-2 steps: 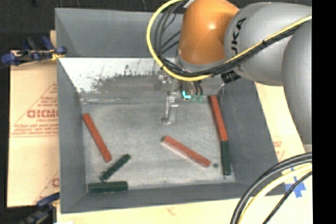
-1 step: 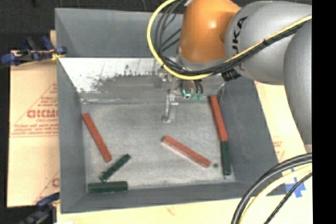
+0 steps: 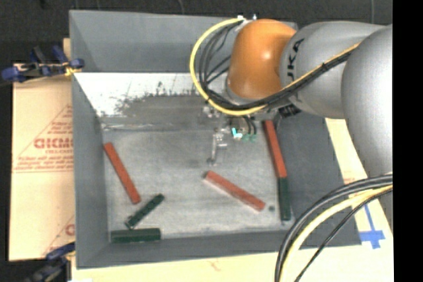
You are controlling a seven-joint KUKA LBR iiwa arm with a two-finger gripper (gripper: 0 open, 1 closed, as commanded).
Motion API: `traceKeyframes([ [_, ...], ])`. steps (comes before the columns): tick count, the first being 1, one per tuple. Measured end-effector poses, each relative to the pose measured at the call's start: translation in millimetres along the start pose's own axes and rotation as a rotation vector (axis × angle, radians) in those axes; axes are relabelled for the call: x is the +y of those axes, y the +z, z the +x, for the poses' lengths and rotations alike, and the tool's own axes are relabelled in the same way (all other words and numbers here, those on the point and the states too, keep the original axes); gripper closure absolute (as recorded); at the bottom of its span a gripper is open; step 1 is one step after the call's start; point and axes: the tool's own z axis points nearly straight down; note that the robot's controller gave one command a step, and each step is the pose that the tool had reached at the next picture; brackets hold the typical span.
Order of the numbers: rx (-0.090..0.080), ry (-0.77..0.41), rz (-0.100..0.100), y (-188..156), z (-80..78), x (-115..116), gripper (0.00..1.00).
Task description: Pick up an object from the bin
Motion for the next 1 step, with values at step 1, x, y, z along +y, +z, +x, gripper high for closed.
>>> traceKeyframes([
  [1,0.013,-0.002,0.002,49.6,5.9,-18.9,0.0],
])
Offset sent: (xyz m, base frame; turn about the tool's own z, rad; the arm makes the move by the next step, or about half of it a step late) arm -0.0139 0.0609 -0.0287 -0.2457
